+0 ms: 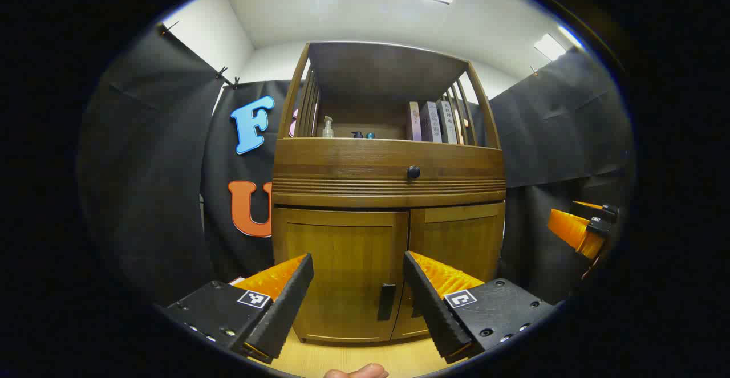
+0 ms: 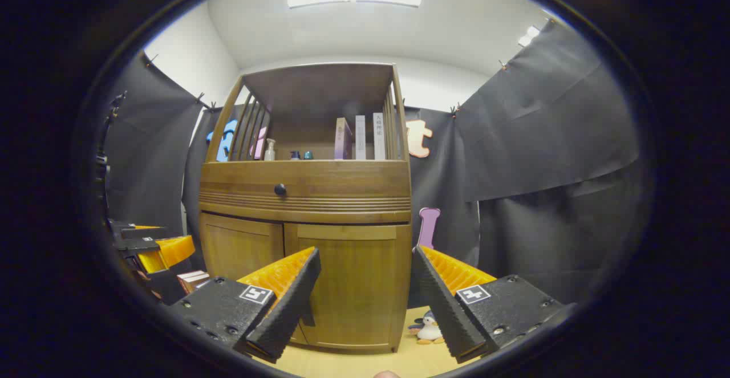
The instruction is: Open the right door of the double-door shoe cabinet with the right hand, and open the left door with the left hand.
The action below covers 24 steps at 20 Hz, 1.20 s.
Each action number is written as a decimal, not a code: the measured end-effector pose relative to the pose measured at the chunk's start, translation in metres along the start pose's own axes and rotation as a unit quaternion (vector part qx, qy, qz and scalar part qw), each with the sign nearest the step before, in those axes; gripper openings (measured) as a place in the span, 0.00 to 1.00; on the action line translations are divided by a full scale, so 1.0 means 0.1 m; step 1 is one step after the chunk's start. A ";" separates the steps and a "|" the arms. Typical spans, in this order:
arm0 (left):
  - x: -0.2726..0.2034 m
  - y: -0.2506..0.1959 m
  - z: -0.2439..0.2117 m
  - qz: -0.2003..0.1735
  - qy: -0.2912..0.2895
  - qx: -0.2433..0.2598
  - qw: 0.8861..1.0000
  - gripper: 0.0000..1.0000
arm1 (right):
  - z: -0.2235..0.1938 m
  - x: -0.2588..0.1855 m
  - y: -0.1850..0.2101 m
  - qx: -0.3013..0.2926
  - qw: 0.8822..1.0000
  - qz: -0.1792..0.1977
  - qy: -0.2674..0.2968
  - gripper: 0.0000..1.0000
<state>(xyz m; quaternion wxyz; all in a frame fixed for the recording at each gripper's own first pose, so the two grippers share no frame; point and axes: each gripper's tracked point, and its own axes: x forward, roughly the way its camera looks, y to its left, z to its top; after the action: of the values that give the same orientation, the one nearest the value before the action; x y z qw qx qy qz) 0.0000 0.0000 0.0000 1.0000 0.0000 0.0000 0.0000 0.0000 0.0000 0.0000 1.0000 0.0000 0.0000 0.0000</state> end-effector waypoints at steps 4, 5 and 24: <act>-0.02 -0.06 0.03 -0.007 0.001 0.007 1.000 0.95 | 0.02 0.00 -0.07 0.007 1.000 0.000 -0.004 1.00; -0.02 -0.04 0.05 -0.004 0.000 0.009 1.000 0.95 | 0.03 0.00 -0.09 0.008 1.000 -0.001 -0.004 1.00; -0.15 0.44 -0.03 0.037 -0.003 0.019 0.999 0.94 | -0.54 0.36 0.50 0.016 0.997 0.051 0.063 1.00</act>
<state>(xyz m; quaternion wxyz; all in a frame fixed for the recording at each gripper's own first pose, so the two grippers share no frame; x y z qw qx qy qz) -0.0145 0.0435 -0.0027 0.9991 0.0190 -0.0031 0.0367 0.0361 0.0502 -0.0535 0.9966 0.0159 0.0634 0.0510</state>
